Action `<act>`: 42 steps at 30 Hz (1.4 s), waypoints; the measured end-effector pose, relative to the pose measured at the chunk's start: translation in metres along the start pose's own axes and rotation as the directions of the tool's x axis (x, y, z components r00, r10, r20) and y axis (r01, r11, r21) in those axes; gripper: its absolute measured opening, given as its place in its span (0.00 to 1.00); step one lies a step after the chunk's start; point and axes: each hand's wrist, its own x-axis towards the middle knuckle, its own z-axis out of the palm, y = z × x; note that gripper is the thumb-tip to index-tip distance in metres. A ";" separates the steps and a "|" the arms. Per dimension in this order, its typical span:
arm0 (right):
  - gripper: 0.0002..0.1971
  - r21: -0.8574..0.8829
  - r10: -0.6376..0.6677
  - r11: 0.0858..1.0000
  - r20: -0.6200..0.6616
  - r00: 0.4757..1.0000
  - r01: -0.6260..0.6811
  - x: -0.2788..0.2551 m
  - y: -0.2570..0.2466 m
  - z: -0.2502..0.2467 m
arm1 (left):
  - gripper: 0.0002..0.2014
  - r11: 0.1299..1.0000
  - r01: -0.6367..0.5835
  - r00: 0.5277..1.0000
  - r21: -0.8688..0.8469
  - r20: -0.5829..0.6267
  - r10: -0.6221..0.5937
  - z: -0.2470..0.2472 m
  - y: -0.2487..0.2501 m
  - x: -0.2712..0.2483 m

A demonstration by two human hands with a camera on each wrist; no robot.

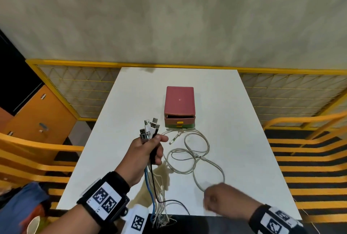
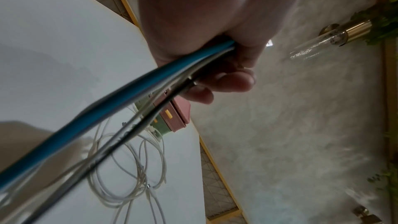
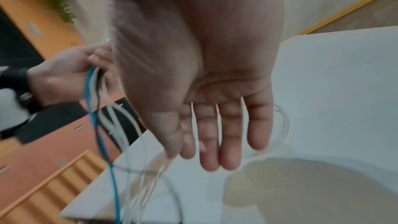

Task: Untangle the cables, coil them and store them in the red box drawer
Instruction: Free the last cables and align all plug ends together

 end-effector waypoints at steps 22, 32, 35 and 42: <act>0.05 0.009 0.311 0.943 -0.385 0.869 -0.334 0.144 0.009 -0.027 | 0.14 0.995 0.096 0.995 0.038 0.021 -0.097 -0.001 -0.011 0.014; 0.04 0.186 0.127 0.982 -0.475 0.871 -0.041 0.075 -0.020 -0.127 | 0.12 0.996 0.084 0.993 0.008 0.083 -0.085 0.012 0.002 0.025; 0.08 0.365 0.113 0.920 -0.598 0.794 0.144 0.037 -0.042 -0.163 | 0.12 0.998 0.069 0.993 -0.006 0.100 -0.068 0.017 0.006 0.025; 0.05 0.246 0.007 0.958 -0.537 0.843 0.149 0.007 -0.054 -0.167 | 0.12 0.998 0.031 0.995 -0.045 0.092 -0.026 0.024 0.011 0.017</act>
